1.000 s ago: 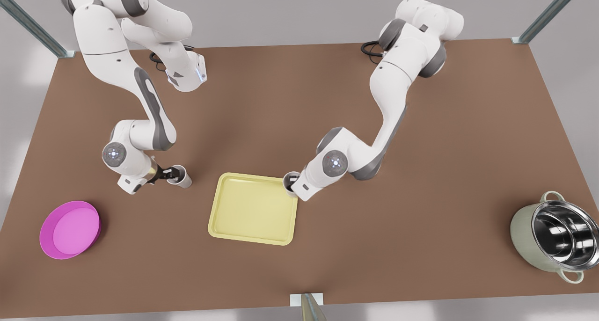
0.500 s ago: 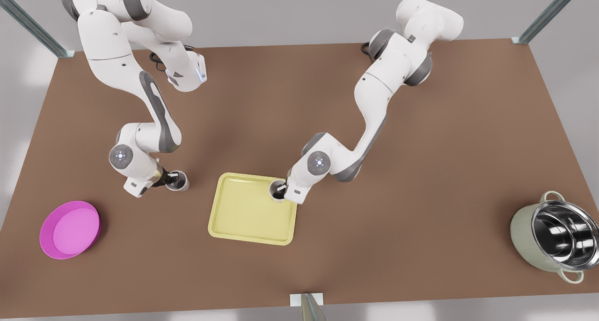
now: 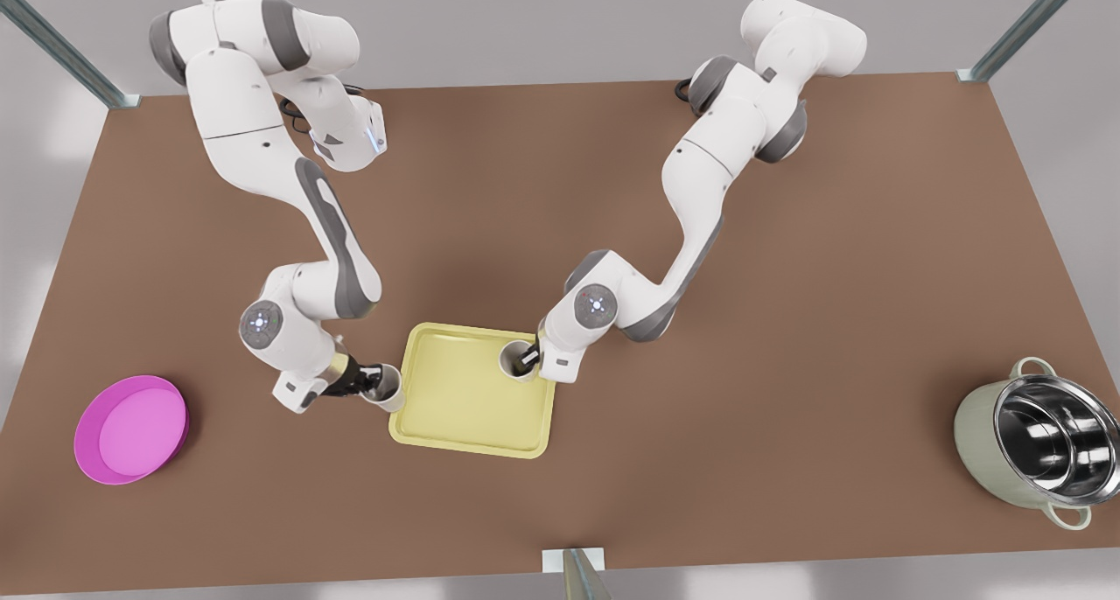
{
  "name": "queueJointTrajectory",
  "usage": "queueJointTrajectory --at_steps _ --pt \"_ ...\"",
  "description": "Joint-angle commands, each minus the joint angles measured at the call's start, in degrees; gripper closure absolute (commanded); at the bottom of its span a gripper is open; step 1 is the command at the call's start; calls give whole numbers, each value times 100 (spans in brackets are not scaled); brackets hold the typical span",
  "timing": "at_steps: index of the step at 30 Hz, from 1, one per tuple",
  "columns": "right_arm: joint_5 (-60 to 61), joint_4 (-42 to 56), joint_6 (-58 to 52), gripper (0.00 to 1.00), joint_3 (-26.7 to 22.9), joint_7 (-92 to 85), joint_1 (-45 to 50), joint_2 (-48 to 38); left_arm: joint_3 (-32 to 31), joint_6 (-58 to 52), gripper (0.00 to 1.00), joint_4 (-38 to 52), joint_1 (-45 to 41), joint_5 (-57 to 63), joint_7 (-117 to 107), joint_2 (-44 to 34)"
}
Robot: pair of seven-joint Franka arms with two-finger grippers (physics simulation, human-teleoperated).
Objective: Use both arms to respectively pick up the white IKEA cups from the middle-left and middle-right positions, then place the white IKEA cups onto the middle-middle tray, ensuring that the cups remain upright and do not tip over
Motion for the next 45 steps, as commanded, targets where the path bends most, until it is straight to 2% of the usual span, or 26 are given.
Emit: queueJointTrajectory --at_steps 1,5,8,10,12,15,16,17,18,19,20,22,29,33,36,39,43,45 --pt "145 30 22 79 -1 694 70 -3 -5 -282 0 6 0 41 -850 -38" --pt "225 21 -13 79 -1 852 387 -3 -5 -1116 0 6 53 50 -859 -424" --pt "216 21 -13 79 -1 817 475 85 -14 -3147 0 14 580 50 -806 -1242" --pt "216 21 22 79 -1 817 457 173 -14 -4368 0 23 1256 260 933 -1664" --pt "216 21 31 79 -1 791 440 226 -14 -5177 0 32 1801 1043 3297 -1919" --pt "225 30 39 79 -1 790 431 261 -14 -5564 0 32 2768 1263 4836 -2209" --pt "225 30 39 72 -1 790 431 261 -14 -5670 0 32 2971 1429 5205 -2209" --pt "225 30 39 39 -1 790 440 261 21 -5661 0 23 2988 1500 5267 -2472" --pt "225 21 39 0 -1 782 440 261 82 -5486 0 -581 3120 1491 5776 -2955" --pt "225 30 39 0 -1 782 457 261 337 -4520 0 -2180 3094 1456 6462 -4009" --pt "225 30 39 0 -1 782 466 252 443 -4070 0 -3130 3059 1334 6927 -4730" --pt "225 21 39 0 -1 773 475 252 452 -4589 0 -2728 2883 1324 6999 -4696" --pt "233 4 -321 0 -9 509 361 -117 399 -5037 0 -2702 2883 1079 6955 -4652" --pt "137 12 -1665 0 -80 8 -52 -846 346 -5125 0 -2710 2848 1052 6964 -4609" --pt "-602 -392 -2219 0 -264 96 -377 -1672 346 -5107 0 -2719 2874 1043 6981 -4573" --pt "-1190 -392 -3186 0 -668 131 -589 -2384 346 -5081 0 -2719 2883 1043 6981 -4556" --pt "-1445 1119 -5102 0 -660 887 -571 -2569 346 -5107 0 -2719 2874 1043 6981 -4556" --pt "-1445 1146 -5304 0 -669 861 -580 -2991 346 -5107 0 -2719 2865 1043 6981 -4556"
